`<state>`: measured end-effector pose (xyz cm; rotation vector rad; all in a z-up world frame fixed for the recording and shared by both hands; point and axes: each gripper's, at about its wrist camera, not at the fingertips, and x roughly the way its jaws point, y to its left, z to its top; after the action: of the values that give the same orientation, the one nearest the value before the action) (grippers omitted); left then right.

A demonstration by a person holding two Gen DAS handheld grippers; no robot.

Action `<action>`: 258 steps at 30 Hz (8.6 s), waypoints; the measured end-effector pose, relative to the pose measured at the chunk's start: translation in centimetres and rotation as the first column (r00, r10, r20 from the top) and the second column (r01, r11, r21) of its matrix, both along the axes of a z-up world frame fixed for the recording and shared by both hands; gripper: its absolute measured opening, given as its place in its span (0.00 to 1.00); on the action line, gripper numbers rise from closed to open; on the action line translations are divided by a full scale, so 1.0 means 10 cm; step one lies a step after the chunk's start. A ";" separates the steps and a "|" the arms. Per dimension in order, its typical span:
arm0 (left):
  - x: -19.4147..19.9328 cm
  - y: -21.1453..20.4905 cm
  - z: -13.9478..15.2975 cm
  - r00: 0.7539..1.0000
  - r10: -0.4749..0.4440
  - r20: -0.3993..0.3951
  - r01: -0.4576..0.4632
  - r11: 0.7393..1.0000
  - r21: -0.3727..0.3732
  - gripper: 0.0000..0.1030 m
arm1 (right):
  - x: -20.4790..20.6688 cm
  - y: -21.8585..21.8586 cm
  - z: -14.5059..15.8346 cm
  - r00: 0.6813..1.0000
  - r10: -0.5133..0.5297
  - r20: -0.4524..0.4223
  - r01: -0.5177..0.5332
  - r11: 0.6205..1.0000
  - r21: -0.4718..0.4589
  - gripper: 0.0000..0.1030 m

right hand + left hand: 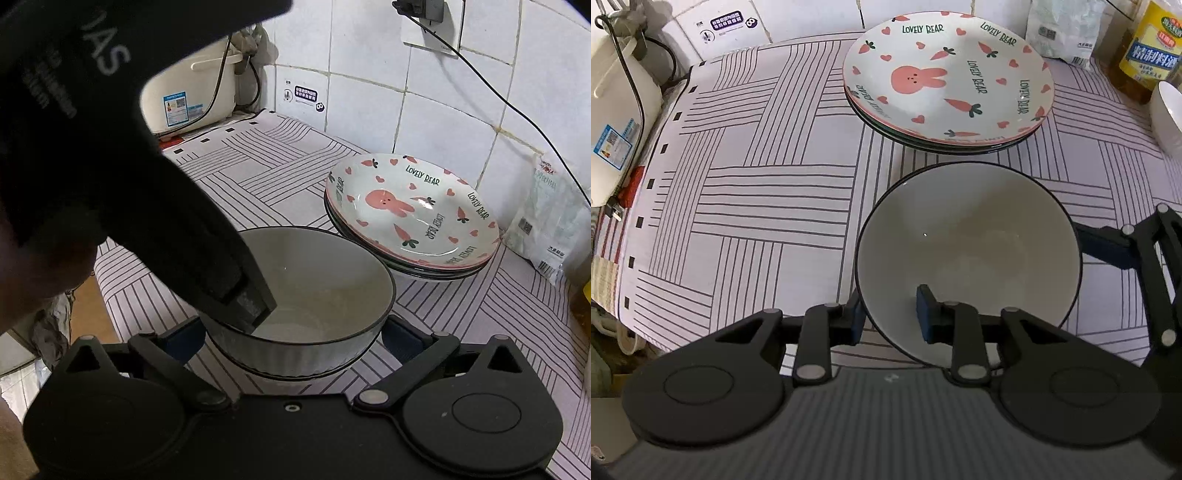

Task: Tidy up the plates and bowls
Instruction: 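Carry the bowl over the first white bowl and lower it inside, then open both grippers and release the nested bowl, then move both grippers to the small white bowl in front of the bottles, then close both grippers on the small bowl's rim and lift it, then carry the small bowl over the nested white bowls with both grippers, then lower the small bowl into the nested bowls and open both grippers, then grasp the stack of nested bowls by the rim with both grippers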

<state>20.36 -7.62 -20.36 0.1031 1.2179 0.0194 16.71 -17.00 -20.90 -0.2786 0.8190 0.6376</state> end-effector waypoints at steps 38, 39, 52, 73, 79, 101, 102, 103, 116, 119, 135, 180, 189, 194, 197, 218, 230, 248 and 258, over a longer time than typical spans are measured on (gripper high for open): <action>-0.08 -1.58 1.15 0.951 -0.266 0.157 0.271 0.963 -0.007 0.72 | -0.48 -2.10 0.76 0.846 -0.445 0.295 0.430 0.895 0.116 0.99; -0.04 -1.64 1.15 0.949 -0.272 0.160 0.276 0.961 -0.008 0.74 | -0.45 -2.16 0.74 0.841 -0.458 0.288 0.441 0.889 0.124 0.99; 0.37 -2.44 1.07 0.885 -0.383 0.264 0.400 0.917 -0.009 0.84 | -0.15 -2.75 0.48 0.775 -0.627 0.077 0.583 0.757 0.295 0.99; 1.38 -2.87 0.10 0.928 -0.341 0.148 0.362 0.920 -0.149 0.64 | 0.59 -2.93 -0.27 0.737 -0.673 0.059 0.661 0.737 0.141 0.99; 1.51 -2.88 -0.09 0.920 -0.355 0.164 0.379 0.913 -0.149 0.40 | 0.69 -2.83 -0.34 0.771 -0.632 0.078 0.622 0.774 0.118 0.99; 1.48 -2.97 -0.13 0.909 -0.401 0.113 0.412 0.906 -0.098 0.10 | 0.79 -2.85 -0.38 0.764 -0.643 0.053 0.625 0.758 0.187 0.99; 1.46 -2.95 -0.13 0.908 -0.403 0.112 0.414 0.905 -0.097 0.10 | 0.77 -2.84 -0.37 0.766 -0.641 0.052 0.623 0.759 0.187 0.99; 1.44 -2.94 -0.11 0.908 -0.403 0.111 0.413 0.905 -0.097 0.10 | 0.75 -2.83 -0.36 0.766 -0.641 0.051 0.623 0.760 0.186 0.99; 1.10 -2.62 0.24 0.922 -0.374 0.099 0.384 0.917 -0.111 0.10 | 0.38 -2.54 -0.08 0.775 -0.627 0.079 0.606 0.773 0.189 0.99; 0.98 -2.50 0.37 0.923 -0.367 0.111 0.379 0.917 -0.120 0.10 | 0.29 -2.44 0.02 0.782 -0.618 0.079 0.596 0.779 0.196 0.99; 0.22 -1.68 1.01 0.941 -0.299 0.157 0.320 0.939 -0.128 0.12 | -0.21 -1.76 0.62 0.871 -0.468 0.147 0.435 0.876 0.209 0.99; 0.04 0.01 0.32 0.999 0.041 -0.032 -0.041 0.999 0.013 0.13 | -0.06 -0.21 0.24 0.997 -0.017 -0.071 0.032 0.976 0.217 0.99; 0.00 0.00 0.28 1.000 0.030 0.006 -0.030 0.999 0.018 0.14 | -0.11 -0.10 0.22 1.000 -0.020 -0.010 0.022 0.992 0.128 0.97; -0.09 0.04 0.29 1.000 0.003 0.030 -0.002 0.999 -0.033 0.29 | -0.17 -0.10 0.20 0.996 -0.088 -0.020 0.090 0.988 0.128 0.97; -0.19 0.14 0.36 0.998 0.021 0.058 -0.014 0.992 -0.122 0.37 | -0.27 -0.12 0.22 0.990 -0.142 -0.018 0.143 0.983 0.115 0.97; -0.67 0.83 0.47 0.968 0.139 0.211 -0.039 0.906 -0.421 0.51 | -0.77 -0.24 0.03 0.939 -0.342 -0.025 0.341 0.921 0.191 1.00; -0.43 0.84 -0.01 0.968 0.135 0.210 -0.005 0.852 -0.524 0.53 | -0.58 -0.01 -0.38 0.934 -0.356 -0.011 0.349 0.909 0.231 1.00; -0.04 0.74 -0.28 0.983 0.038 0.179 0.060 0.856 -0.513 0.43 | -0.20 0.02 -0.59 0.969 -0.245 0.030 0.228 0.935 0.272 1.00; -0.07 0.77 -0.27 0.983 0.063 0.174 0.040 0.846 -0.532 0.42 | -0.12 0.06 -0.57 0.974 -0.227 -0.005 0.221 0.943 0.248 1.00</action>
<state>19.64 0.09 -23.11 -0.3901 0.9980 -0.2961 15.52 -16.44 -26.59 0.0344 0.7269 0.5136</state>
